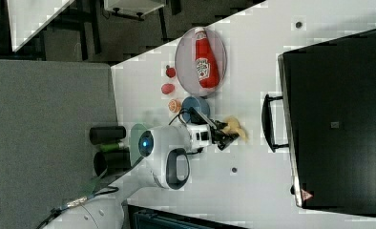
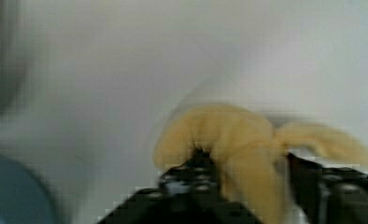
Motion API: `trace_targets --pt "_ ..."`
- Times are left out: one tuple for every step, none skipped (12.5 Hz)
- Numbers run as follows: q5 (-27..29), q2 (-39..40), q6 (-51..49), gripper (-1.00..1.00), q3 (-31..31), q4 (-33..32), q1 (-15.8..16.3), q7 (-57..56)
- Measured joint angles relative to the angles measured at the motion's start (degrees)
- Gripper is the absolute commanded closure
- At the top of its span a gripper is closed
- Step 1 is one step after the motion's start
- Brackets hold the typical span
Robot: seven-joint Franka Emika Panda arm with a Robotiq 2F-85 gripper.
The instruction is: Pick Banana and place it in mug.
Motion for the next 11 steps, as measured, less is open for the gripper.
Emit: trace_targets --pt "-0.06 -0.25 0.56 0.32 0.06 0.11 0.21 0.0" --pt "0.53 -1.18 0.62 0.32 -0.14 -0.78 0.33 -0.06" --pt "0.52 -2.31 -0.06 0.32 -0.93 -1.68 0.48 -0.12" --pt "0.36 -3.12 -0.9 0.32 -1.62 -1.45 0.34 -0.15" --pt "0.71 -3.66 -1.23 0.32 -1.74 -1.01 0.0 -0.22" --pt "1.09 -4.66 -1.79 0.32 -1.4 -1.45 -0.48 -0.22" --pt "0.81 -5.86 -4.42 0.32 -1.48 -1.79 -0.46 -0.22" --pt "0.18 -7.55 -9.12 0.32 -1.4 -1.57 -0.33 -0.22" --pt "0.3 -10.43 -14.32 0.32 -1.81 -1.68 0.02 -0.2" --pt "1.41 -13.95 -18.97 0.32 -2.13 -1.34 0.21 -0.19" --pt "1.08 -18.35 -24.06 0.32 -1.9 -0.67 -0.3 -0.16"
